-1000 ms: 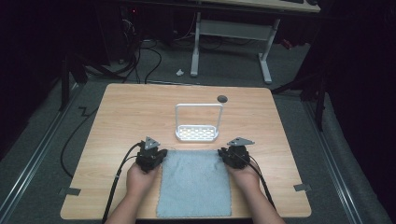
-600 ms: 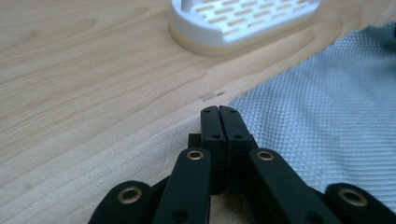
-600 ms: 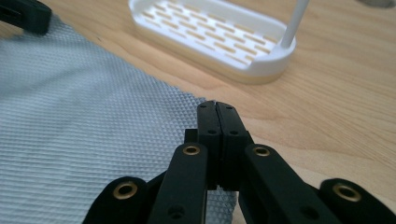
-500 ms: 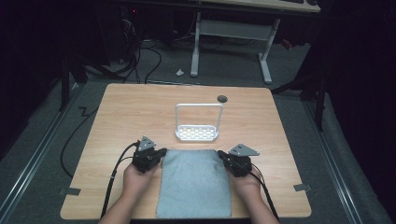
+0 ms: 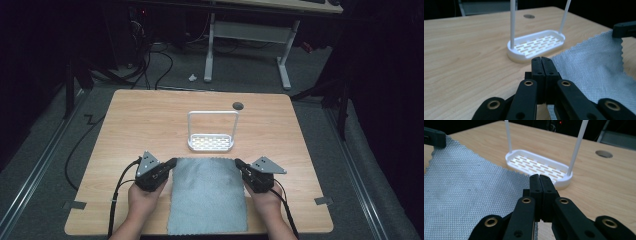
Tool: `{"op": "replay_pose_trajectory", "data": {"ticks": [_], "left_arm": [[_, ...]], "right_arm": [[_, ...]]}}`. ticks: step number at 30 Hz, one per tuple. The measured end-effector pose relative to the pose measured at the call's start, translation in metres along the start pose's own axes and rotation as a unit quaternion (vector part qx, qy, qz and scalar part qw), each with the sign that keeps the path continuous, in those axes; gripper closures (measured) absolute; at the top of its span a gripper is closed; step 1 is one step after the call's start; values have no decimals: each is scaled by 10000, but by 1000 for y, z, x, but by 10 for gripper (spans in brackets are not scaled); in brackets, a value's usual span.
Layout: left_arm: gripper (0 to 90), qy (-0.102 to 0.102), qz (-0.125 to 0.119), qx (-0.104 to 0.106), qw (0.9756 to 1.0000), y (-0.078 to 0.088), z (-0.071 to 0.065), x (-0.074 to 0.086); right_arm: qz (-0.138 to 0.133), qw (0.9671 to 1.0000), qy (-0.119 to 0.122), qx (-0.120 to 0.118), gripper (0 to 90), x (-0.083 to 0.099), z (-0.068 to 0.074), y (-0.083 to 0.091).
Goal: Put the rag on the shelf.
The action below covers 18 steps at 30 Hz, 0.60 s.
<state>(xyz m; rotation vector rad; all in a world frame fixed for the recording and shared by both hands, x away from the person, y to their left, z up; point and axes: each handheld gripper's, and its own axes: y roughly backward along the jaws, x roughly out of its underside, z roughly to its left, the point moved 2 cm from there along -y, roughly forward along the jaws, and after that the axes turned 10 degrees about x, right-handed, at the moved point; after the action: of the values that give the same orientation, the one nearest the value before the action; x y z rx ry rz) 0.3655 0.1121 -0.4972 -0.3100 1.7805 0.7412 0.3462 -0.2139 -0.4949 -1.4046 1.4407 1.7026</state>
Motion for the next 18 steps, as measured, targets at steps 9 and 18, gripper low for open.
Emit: {"op": "replay_pose_trajectory", "data": {"ticks": [9, 18], "left_arm": [[894, -209, -366, -111, 9990, 5, -6, -24], [894, -260, -607, -176, 9977, 4, -6, -49]], "right_arm": [[-497, 9986, -168, 43, 900, -21, -6, 13], [-814, 9963, -255, 85, 900, -43, -17, 18]]}}
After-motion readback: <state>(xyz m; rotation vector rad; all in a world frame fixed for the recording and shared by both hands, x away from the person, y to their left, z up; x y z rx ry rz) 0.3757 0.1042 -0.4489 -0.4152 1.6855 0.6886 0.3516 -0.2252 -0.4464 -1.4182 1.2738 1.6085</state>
